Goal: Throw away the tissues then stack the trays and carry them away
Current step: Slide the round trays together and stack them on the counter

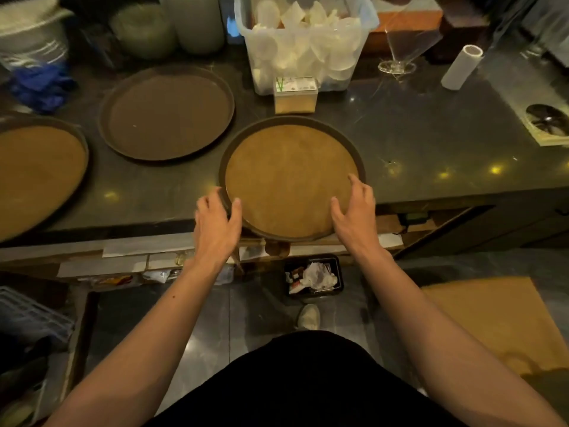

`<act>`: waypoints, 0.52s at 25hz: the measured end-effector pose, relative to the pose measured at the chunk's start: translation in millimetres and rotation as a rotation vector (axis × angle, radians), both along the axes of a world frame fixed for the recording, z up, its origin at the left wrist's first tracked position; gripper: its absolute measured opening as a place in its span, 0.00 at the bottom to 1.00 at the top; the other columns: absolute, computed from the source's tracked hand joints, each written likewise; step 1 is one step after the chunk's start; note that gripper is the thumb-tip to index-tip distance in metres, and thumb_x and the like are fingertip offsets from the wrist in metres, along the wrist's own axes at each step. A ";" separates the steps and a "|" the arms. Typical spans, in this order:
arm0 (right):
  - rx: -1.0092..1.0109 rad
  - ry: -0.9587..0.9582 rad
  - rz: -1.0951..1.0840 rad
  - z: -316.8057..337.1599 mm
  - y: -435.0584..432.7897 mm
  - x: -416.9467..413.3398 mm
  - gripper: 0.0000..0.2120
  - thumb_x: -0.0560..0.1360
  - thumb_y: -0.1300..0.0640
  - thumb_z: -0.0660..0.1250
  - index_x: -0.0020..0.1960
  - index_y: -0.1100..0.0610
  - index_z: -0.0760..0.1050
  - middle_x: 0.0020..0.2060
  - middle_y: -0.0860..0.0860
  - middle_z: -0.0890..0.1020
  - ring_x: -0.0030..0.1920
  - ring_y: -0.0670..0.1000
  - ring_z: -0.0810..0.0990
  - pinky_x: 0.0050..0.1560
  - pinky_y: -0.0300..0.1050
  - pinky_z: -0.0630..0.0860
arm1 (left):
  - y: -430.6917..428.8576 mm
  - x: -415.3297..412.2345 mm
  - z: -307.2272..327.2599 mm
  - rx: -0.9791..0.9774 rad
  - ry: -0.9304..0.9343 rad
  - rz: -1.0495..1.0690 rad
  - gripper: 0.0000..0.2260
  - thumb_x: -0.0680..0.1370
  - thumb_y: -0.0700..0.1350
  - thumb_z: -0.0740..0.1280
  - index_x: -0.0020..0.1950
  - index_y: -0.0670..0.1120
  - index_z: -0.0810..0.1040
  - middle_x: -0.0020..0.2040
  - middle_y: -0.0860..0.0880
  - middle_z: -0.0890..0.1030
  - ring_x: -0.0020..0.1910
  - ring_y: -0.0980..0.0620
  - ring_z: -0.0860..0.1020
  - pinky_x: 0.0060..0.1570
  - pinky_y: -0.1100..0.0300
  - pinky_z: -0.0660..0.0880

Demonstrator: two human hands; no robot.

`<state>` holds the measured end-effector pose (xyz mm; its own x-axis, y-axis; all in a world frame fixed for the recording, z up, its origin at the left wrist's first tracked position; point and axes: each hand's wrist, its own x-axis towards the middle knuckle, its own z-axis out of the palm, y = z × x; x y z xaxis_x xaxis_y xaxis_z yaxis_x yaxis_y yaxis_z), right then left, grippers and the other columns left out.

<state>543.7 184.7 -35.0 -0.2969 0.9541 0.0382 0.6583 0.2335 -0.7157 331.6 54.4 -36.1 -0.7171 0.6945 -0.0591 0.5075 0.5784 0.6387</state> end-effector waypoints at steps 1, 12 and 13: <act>-0.009 -0.016 -0.005 -0.4 16.7 0.7 0.28 0.79 0.52 0.62 0.75 0.55 0.57 0.70 0.56 0.64 0.69 0.56 0.65 0.65 0.50 0.67 | 11.1 -4.8 -1.3 -0.043 0.002 0.036 0.25 0.79 0.60 0.57 0.72 0.48 0.62 0.71 0.42 0.66 0.66 0.41 0.69 0.57 0.46 0.69; -0.255 -0.192 -0.070 -23.9 105.2 6.6 0.33 0.78 0.49 0.63 0.77 0.58 0.54 0.69 0.59 0.66 0.67 0.59 0.69 0.63 0.56 0.70 | 65.0 -31.0 -15.9 -0.162 -0.191 0.172 0.29 0.79 0.54 0.62 0.75 0.42 0.58 0.71 0.39 0.65 0.66 0.38 0.70 0.62 0.40 0.72; -0.269 -0.200 -0.080 -25.2 107.2 5.2 0.33 0.78 0.48 0.64 0.76 0.57 0.54 0.68 0.58 0.66 0.65 0.59 0.71 0.62 0.55 0.71 | 68.7 -34.8 -17.0 -0.161 -0.195 0.171 0.29 0.79 0.53 0.62 0.75 0.42 0.58 0.71 0.38 0.65 0.66 0.38 0.70 0.62 0.40 0.71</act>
